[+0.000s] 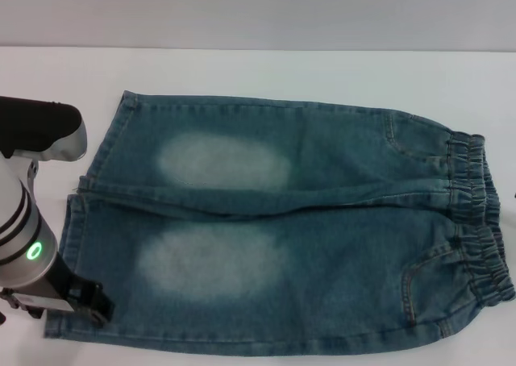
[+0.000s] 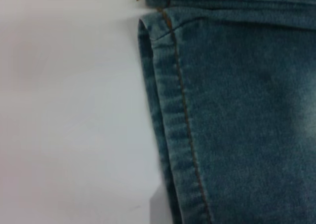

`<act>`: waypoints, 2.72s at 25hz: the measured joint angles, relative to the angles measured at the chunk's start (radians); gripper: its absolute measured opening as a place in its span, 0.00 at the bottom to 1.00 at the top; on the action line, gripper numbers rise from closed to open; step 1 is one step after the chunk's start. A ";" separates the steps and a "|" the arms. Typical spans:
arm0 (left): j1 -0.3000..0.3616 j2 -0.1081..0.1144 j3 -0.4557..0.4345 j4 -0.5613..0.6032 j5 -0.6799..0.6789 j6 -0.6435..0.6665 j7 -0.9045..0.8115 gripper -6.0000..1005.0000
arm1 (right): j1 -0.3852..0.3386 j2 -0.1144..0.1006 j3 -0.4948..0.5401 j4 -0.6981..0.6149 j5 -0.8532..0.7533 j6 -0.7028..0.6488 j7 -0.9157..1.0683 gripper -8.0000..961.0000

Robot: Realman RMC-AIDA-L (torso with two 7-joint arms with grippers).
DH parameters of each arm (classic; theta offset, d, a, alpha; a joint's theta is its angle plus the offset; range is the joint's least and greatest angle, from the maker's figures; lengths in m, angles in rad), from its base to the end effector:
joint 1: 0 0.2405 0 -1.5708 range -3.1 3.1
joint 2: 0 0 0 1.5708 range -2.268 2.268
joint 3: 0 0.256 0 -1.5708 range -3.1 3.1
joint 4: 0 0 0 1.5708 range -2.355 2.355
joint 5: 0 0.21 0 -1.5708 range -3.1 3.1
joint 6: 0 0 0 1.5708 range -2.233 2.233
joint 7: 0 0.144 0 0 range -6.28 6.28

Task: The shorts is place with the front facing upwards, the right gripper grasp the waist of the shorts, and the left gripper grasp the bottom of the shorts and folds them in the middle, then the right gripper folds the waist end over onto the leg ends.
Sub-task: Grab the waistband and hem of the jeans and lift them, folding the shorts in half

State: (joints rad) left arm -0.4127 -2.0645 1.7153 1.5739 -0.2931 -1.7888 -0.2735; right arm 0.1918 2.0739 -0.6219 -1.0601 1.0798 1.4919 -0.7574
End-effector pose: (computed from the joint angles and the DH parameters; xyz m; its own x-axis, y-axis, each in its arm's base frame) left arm -0.2172 0.2824 -0.0025 0.1371 0.9876 -0.0765 0.6498 -0.1479 -0.7456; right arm 0.3533 0.2684 0.0858 0.0305 -0.7791 -0.6262 -0.9989 -0.0469 0.0096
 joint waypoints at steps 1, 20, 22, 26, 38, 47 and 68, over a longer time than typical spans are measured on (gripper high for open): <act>-0.004 0.000 -0.002 -0.014 0.000 0.000 0.001 0.81 | 0.000 0.000 0.000 0.000 0.000 0.000 0.000 0.76; -0.009 0.001 -0.012 -0.028 -0.009 0.008 0.005 0.75 | 0.000 0.000 0.005 0.000 0.000 0.014 0.002 0.76; -0.009 0.001 -0.012 -0.028 -0.009 0.008 0.005 0.74 | 0.000 0.000 0.005 0.000 0.000 0.016 0.002 0.76; -0.009 0.002 -0.019 -0.032 -0.016 0.006 0.016 0.72 | -0.002 0.000 0.007 0.000 0.003 0.026 0.003 0.76; -0.011 0.003 -0.042 -0.017 -0.047 0.005 0.051 0.38 | -0.006 0.000 0.018 0.000 0.008 0.038 0.010 0.76; -0.008 0.003 -0.042 -0.001 -0.049 0.003 0.060 0.04 | -0.008 0.001 0.020 0.000 0.010 0.048 0.012 0.76; 0.008 0.006 -0.102 0.051 -0.027 -0.020 0.069 0.07 | 0.000 0.002 0.024 -0.005 0.011 0.063 0.020 0.76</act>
State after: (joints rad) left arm -0.4044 -2.0586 1.6130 1.6246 -0.3203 -1.8090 -0.2044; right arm 0.1914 2.0760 -0.5982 -1.0647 1.0909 1.5548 -0.7372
